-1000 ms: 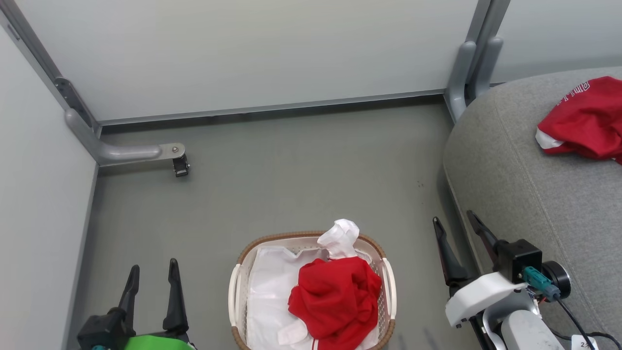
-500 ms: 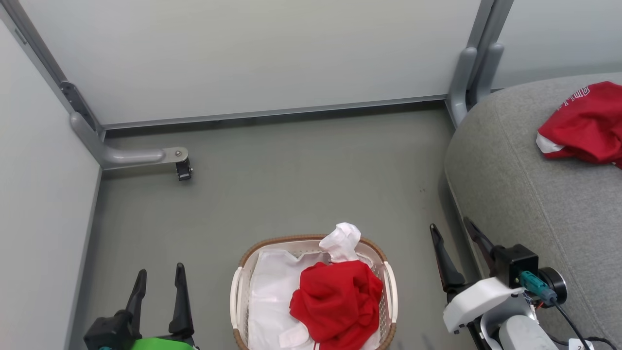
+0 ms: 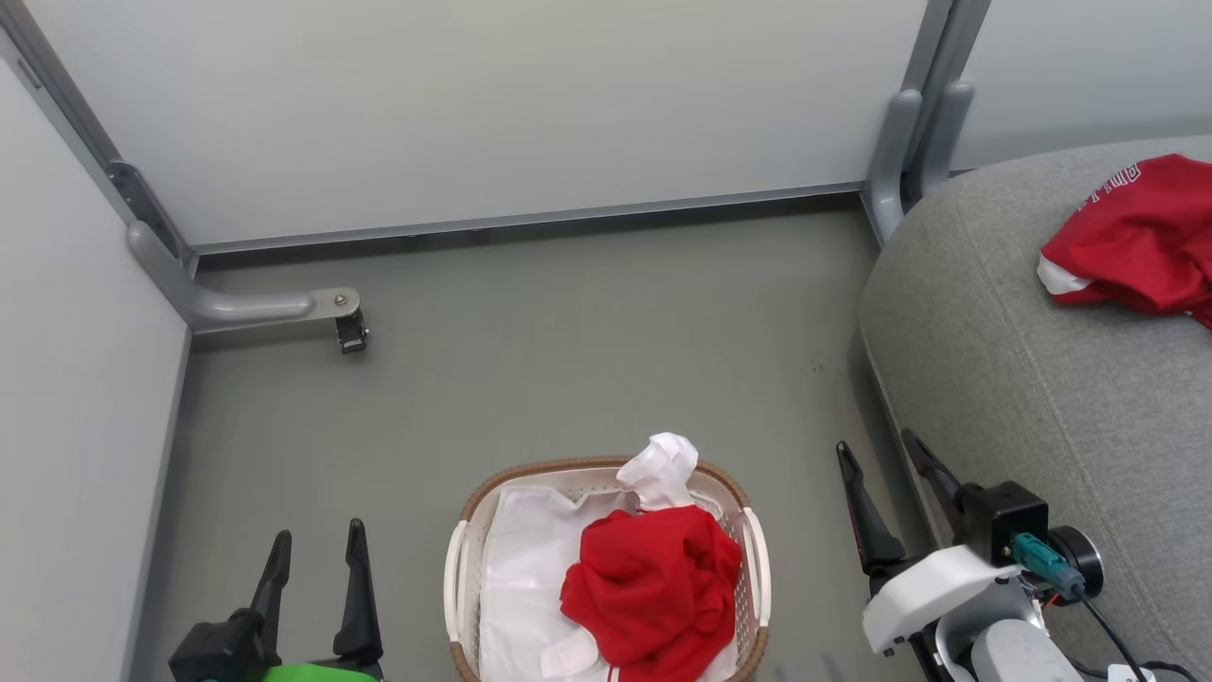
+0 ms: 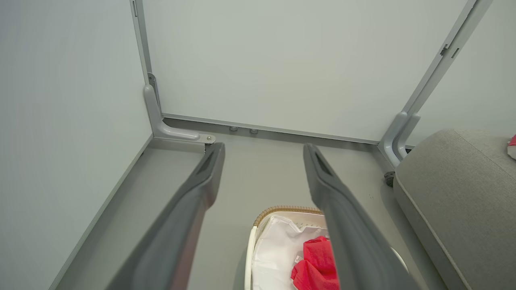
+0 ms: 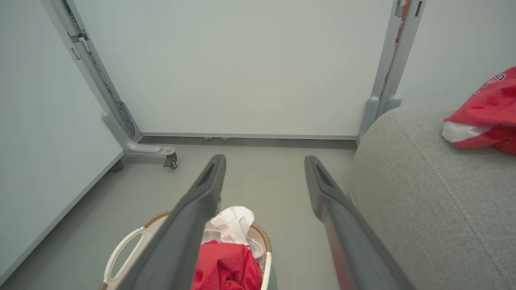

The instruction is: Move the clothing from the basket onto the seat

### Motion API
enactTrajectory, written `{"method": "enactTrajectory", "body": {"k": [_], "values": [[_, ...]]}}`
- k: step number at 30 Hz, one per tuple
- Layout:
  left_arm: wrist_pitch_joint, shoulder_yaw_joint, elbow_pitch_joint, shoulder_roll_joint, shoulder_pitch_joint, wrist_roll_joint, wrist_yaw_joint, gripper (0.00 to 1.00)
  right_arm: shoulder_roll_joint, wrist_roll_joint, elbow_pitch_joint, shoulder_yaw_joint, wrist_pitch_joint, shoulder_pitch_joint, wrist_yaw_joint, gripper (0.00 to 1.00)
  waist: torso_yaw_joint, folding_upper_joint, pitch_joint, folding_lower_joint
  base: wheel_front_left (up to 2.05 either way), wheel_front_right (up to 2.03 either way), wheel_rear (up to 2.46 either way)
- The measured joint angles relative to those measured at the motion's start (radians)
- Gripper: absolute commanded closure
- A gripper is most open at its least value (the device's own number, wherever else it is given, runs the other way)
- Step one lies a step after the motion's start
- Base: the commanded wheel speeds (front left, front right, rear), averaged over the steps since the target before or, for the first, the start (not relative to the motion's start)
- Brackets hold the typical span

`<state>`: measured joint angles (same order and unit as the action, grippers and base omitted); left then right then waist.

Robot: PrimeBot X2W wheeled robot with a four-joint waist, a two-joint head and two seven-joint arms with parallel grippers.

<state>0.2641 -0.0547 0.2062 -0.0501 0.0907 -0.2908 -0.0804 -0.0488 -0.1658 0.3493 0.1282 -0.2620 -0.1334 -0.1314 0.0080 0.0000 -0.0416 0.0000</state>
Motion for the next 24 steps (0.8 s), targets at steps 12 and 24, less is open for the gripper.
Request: {"method": "enactTrajectory", "body": {"k": [12,24], "values": [[0.0,-0.026,-0.002,0.0,-0.012,0.017,0.0,0.0,0.0,0.002,-0.013,-0.011,0.0,-0.015,0.0,0.0,-0.003,0.0,-0.036,0.0,0.0,0.0,0.0],[0.0,-0.216,0.12,0.001,-0.315,0.128,-0.043,0.0,0.0,0.053,-0.093,-0.067,0.0,-0.111,0.0,0.0,-0.025,0.0,-0.195,0.0,0.0,0.0,0.0]]}}
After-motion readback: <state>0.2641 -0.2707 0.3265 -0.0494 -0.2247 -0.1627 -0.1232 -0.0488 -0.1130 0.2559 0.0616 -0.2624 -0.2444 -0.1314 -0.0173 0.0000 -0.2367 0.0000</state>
